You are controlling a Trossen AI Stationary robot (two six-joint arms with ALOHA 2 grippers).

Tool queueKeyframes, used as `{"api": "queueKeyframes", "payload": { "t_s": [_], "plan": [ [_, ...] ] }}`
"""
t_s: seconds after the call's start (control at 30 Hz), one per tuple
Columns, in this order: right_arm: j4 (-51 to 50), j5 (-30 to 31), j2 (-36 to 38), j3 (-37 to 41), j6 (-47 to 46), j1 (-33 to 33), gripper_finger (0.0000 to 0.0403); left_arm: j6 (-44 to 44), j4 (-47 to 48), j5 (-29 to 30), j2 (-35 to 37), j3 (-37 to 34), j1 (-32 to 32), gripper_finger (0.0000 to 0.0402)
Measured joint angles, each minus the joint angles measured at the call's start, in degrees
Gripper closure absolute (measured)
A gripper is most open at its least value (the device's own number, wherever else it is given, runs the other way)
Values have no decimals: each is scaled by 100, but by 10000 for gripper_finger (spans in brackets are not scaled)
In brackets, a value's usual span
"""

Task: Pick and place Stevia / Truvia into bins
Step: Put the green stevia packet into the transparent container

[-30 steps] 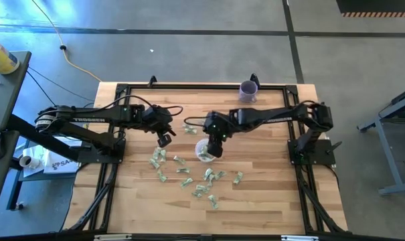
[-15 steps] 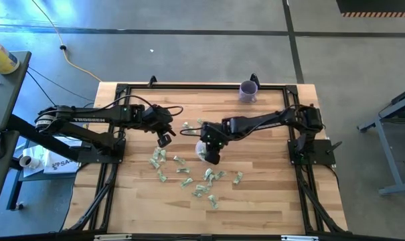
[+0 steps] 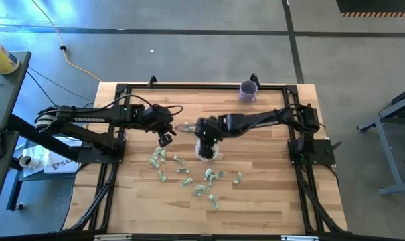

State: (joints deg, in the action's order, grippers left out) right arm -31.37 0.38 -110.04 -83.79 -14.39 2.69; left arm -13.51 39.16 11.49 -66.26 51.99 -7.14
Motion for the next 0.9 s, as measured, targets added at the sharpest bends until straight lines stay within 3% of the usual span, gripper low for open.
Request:
{"api": "queueKeyframes", "payload": {
  "t_s": [0.17,0.37,0.5,0.63,0.9],
  "plan": [
    [-374,315,26,-566,-279,707,352,-202,-32,-209,0,1,0,328],
    [-729,-351,-38,-715,125,1516,289,-377,26,-810,59,2,139,328],
    [-923,-673,-356,-650,374,1541,230,-472,198,-545,225,6,372,328],
    [-495,-581,-668,-636,553,1398,185,-636,393,-221,469,7,501,328],
    [-392,61,-1254,-714,442,1587,164,-1743,1391,397,1101,1,492,328]
  ]
}}
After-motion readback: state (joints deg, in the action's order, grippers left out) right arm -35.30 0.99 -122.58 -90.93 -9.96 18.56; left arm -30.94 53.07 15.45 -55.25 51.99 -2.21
